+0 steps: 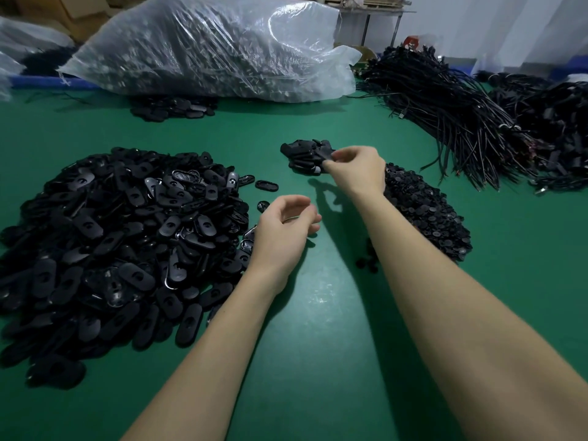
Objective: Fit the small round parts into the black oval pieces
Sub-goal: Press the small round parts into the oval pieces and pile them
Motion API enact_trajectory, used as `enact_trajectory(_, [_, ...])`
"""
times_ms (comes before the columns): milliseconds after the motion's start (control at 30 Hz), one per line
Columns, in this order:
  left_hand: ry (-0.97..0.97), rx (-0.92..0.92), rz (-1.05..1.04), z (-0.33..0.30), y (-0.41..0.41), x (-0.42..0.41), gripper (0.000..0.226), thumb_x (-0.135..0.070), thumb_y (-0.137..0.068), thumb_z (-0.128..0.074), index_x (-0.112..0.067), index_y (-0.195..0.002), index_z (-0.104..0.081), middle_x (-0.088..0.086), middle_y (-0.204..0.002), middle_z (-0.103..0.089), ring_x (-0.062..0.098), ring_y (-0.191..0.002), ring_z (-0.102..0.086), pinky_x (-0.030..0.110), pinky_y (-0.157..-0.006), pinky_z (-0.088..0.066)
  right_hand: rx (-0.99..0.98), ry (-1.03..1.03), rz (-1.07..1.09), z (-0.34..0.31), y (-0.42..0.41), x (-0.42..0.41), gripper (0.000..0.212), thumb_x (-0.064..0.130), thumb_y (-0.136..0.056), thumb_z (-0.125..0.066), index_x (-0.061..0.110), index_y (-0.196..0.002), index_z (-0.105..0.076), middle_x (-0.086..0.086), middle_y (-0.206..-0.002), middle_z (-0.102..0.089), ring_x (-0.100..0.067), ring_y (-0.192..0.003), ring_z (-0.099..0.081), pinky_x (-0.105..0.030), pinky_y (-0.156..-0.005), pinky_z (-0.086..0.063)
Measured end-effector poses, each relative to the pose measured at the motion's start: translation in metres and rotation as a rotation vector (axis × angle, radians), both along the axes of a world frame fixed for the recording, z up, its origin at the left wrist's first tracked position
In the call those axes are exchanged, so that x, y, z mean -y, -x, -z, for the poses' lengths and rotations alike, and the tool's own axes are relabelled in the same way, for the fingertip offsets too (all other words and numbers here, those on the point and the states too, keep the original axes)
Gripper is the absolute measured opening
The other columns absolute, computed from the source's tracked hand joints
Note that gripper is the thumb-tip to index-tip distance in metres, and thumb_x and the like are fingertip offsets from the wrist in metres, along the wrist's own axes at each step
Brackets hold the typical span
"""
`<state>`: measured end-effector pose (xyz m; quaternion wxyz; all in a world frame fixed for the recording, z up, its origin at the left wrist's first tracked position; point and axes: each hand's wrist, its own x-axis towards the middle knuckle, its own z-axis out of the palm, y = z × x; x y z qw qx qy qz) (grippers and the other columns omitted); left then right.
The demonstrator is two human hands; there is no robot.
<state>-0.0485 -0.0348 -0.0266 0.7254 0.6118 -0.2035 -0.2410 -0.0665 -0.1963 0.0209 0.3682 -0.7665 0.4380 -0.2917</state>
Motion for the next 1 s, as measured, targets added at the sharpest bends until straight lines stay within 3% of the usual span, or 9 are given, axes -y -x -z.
enact_trajectory(300, [-0.002, 0.004, 0.022, -0.004, 0.004, -0.001, 0.008, -0.009, -0.096, -0.065, -0.012, -0.103, -0.066, -0.001, -0.088, -0.073, 0.011, -0.084, -0.073, 0.030, -0.085, -0.060, -0.144, -0.019, 0.005, -0.010, -0.047, 0.029, 0.025, 0.034, -0.087, -0.077, 0.024, -0.109, -0.077, -0.001, -0.115, -0.074, -0.023, -0.105, -0.068, -0.033, -0.090, -0.057])
enact_trajectory(500, [-0.032, 0.059, 0.037, -0.007, 0.006, -0.002, 0.006, -0.008, -0.097, -0.063, -0.010, -0.102, -0.067, 0.007, -0.095, -0.074, 0.012, -0.083, -0.073, 0.027, -0.081, -0.060, -0.090, 0.046, -0.047, 0.001, -0.030, 0.024, 0.022, 0.027, -0.088, -0.068, 0.027, -0.109, -0.075, 0.001, -0.110, -0.073, -0.020, -0.100, -0.069, -0.034, -0.088, -0.058])
enact_trajectory(600, [-0.080, 0.147, 0.045, -0.007, 0.010, -0.003, 0.006, -0.009, -0.096, -0.063, -0.010, -0.099, -0.068, 0.008, -0.092, -0.074, 0.017, -0.085, -0.073, 0.032, -0.082, -0.061, -0.068, 0.102, -0.173, 0.003, -0.018, 0.012, 0.011, 0.024, -0.090, -0.067, 0.028, -0.096, -0.075, 0.005, -0.097, -0.074, -0.012, -0.091, -0.068, -0.029, -0.084, -0.056])
enact_trajectory(733, [-0.132, 0.223, 0.061, -0.005, 0.011, -0.002, 0.008, -0.010, -0.094, -0.063, -0.016, -0.092, -0.068, 0.006, -0.086, -0.075, 0.021, -0.084, -0.073, 0.040, -0.086, -0.060, -0.231, 0.087, -0.563, -0.013, -0.009, -0.017, 0.009, 0.025, -0.091, -0.069, 0.027, -0.090, -0.078, 0.011, -0.079, -0.076, 0.002, -0.056, -0.062, -0.017, -0.058, -0.049])
enact_trajectory(867, [-0.179, 0.233, 0.075, -0.006, 0.010, 0.000, 0.013, -0.009, -0.095, -0.063, -0.016, -0.083, -0.066, 0.003, -0.076, -0.071, 0.022, -0.080, -0.071, 0.042, -0.085, -0.059, -0.463, 0.160, -0.795, -0.033, -0.015, -0.050, 0.004, 0.036, -0.089, -0.075, 0.037, -0.088, -0.078, 0.017, -0.083, -0.075, 0.005, -0.071, -0.065, -0.016, -0.061, -0.047])
enact_trajectory(933, [-0.207, 0.252, 0.081, -0.008, 0.010, 0.000, 0.027, -0.005, -0.096, -0.060, -0.016, -0.072, -0.060, -0.003, -0.065, -0.065, 0.008, -0.066, -0.065, 0.029, -0.073, -0.056, -0.546, 0.207, -0.830, -0.036, -0.020, -0.065, 0.004, 0.035, -0.087, -0.077, 0.039, -0.087, -0.079, 0.016, -0.089, -0.074, 0.000, -0.079, -0.066, -0.019, -0.061, -0.049])
enact_trajectory(1000, [-0.299, 0.344, 0.091, -0.010, 0.009, -0.001, 0.038, -0.002, -0.098, -0.054, -0.021, -0.064, -0.052, -0.013, -0.058, -0.055, -0.007, -0.055, -0.055, 0.017, -0.062, -0.044, -0.585, 0.221, -0.833, -0.036, -0.025, -0.077, 0.005, 0.032, -0.085, -0.078, 0.037, -0.087, -0.080, 0.013, -0.093, -0.074, -0.008, -0.085, -0.068, -0.025, -0.066, -0.055])
